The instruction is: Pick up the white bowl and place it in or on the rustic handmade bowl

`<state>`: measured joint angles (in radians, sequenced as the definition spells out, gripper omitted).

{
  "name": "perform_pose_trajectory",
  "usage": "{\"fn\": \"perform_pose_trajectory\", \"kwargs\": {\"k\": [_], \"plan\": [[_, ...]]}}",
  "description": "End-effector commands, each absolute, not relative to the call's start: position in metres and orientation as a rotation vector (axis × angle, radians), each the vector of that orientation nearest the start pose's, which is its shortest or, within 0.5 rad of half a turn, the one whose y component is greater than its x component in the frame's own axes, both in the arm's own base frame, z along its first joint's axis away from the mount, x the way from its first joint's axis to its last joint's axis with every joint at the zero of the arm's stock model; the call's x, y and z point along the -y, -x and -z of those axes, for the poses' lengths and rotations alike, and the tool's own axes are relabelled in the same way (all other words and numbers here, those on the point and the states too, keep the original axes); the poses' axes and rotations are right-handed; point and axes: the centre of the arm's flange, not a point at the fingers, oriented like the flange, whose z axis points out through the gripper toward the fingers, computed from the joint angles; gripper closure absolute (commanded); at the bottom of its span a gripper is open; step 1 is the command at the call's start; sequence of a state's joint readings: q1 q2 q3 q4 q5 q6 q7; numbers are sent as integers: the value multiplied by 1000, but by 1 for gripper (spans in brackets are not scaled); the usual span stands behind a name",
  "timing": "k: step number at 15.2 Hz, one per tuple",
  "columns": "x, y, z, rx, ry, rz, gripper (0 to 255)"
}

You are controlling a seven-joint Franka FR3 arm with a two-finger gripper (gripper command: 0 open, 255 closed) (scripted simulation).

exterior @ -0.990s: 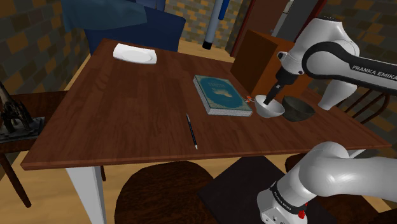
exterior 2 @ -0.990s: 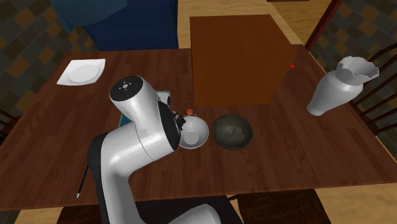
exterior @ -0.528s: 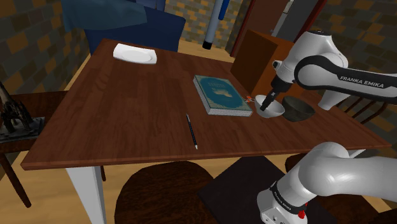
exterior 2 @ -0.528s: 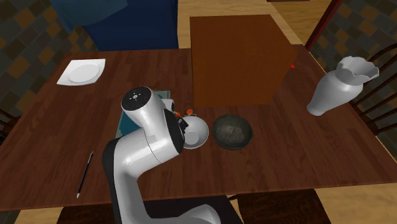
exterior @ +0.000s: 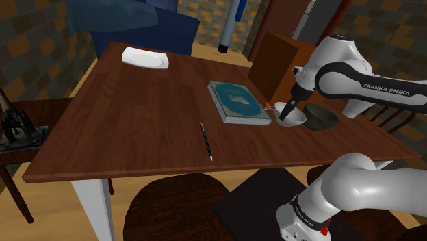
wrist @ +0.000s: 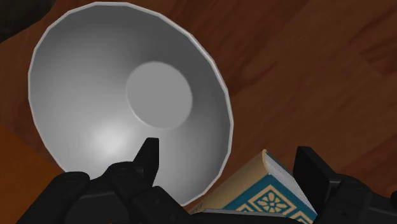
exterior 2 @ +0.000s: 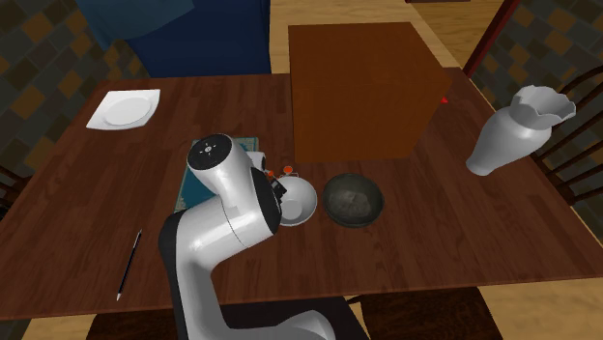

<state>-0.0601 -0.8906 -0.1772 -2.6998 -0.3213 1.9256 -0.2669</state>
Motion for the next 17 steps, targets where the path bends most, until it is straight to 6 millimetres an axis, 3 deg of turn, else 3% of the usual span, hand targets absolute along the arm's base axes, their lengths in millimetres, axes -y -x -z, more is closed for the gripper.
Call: {"fn": "perform_pose_trajectory", "kwargs": {"k": [1,10,17], "plan": [[94,-289,-486,303,3316,124,255],[94,-289,-486,303,3316,124,255],[94,-289,-523,303,3316,124,255]]}}
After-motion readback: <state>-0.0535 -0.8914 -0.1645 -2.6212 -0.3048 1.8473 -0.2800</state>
